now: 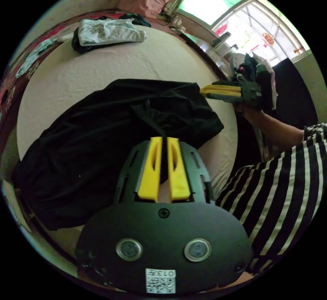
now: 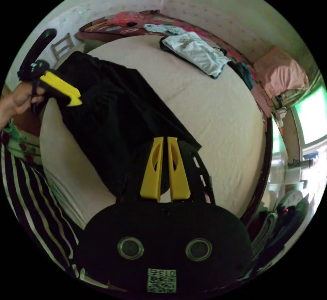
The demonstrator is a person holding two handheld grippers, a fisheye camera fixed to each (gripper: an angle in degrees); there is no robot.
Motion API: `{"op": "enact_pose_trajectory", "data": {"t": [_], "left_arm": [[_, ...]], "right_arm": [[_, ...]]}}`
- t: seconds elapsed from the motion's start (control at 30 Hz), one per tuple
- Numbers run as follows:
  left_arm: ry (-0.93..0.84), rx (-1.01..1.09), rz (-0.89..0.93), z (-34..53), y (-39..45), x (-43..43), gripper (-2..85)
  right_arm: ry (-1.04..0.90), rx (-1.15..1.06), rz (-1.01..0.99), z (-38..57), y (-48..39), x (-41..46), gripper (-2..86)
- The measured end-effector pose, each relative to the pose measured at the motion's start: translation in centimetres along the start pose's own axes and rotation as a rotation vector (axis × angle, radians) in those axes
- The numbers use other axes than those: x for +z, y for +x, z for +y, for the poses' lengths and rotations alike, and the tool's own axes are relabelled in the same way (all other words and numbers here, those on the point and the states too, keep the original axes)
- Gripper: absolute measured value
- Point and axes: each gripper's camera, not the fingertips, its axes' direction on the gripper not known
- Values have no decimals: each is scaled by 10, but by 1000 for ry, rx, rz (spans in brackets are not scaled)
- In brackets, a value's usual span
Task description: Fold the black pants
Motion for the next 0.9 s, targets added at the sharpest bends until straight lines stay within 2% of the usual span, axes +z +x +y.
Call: {"op": "enact_pose_trajectory", "data": {"t": [0.1,0.23,0.3,0.4,0.43,0.5,0.6,0.67,0.77,0.8,0.9], "left_arm": [[-54,-16,-50,12,-6,-4,12],[-102,-48,-78,43,-17,-11,12],[-139,-109,-36,60,-33,-4,18],[-46,-197,54,85,-51,-13,45],[-24,-206,27,92,-52,-21,55],[36,-175,-46,101,-47,-38,62],[90,-109,-141,111,-35,-51,66],[76,-50,-167,114,-29,-45,53],[-45,29,-257,119,-29,-19,14],[-86,38,-278,123,-34,-11,8],[-66,-6,-264,137,-46,-17,0]], "right_arm": [[-59,-103,-19,-8,-20,9,8],[-102,-134,-56,-2,-34,13,4],[-145,-162,-59,-3,-40,21,3],[-117,-116,-64,-21,-32,12,3],[-91,-94,-59,-25,-28,9,3],[-7,-18,-20,-44,-12,3,3],[-5,24,21,-75,6,13,3],[-20,20,2,-92,11,24,3],[-104,-11,15,-115,12,50,1],[-72,-16,28,-121,12,51,0],[-103,3,19,-139,14,40,0]]}}
